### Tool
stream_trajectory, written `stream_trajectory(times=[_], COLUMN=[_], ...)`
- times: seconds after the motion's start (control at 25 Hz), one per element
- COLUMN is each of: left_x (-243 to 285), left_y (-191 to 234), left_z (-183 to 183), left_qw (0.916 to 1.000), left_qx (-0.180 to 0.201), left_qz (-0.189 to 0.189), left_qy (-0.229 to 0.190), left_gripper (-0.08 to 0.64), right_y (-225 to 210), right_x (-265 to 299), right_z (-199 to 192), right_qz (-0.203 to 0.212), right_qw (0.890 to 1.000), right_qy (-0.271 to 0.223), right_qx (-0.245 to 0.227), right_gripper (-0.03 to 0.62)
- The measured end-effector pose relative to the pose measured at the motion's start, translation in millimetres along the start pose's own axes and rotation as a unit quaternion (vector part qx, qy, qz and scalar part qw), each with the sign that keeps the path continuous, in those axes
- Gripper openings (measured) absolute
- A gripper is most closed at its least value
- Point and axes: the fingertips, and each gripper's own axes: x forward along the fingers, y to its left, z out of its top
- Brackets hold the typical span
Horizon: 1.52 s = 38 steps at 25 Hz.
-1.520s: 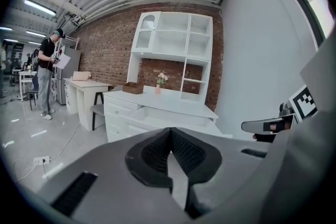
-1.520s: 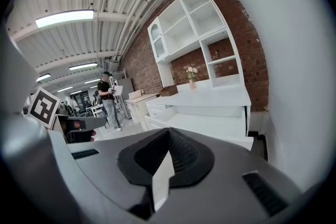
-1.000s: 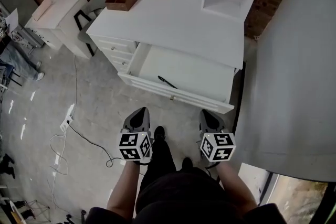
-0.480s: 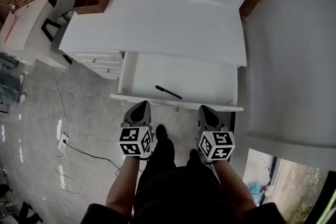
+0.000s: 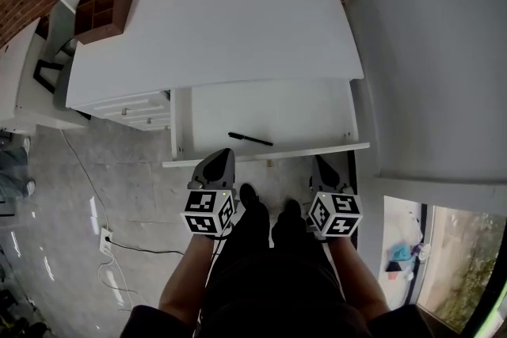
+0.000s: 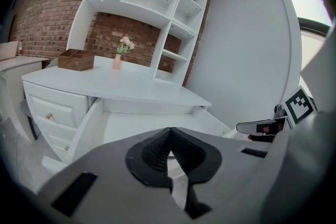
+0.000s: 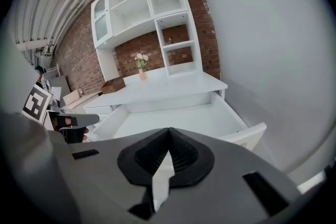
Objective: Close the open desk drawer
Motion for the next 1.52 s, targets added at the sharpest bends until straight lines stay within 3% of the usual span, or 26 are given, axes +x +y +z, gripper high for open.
stream_trajectory(times=[0.32,0.76,1.52], left_x=[1,-11,3], left_y=[-31,7,27], left_z=[-37,-81,-80], left_qw=[0.9983,0.9958,0.9917], left_qx=[0.005,-0.027,-0.06], left_qz=[-0.04,0.01,0.058], left_qy=[0.041,0.087,0.097], left_gripper=[0.009,0.009,0.009], right_y=[-8,-1,-16], right_x=[-4,21,47], right_z=[-36,-60,-62], right_qz=[-0.012,0.002,0.017], right_qw=[0.999,0.997,0.995], right_qy=[0.037,0.074,0.101], right_qx=[0.014,-0.004,-0.002], right_gripper=[0.005,0.005,0.005])
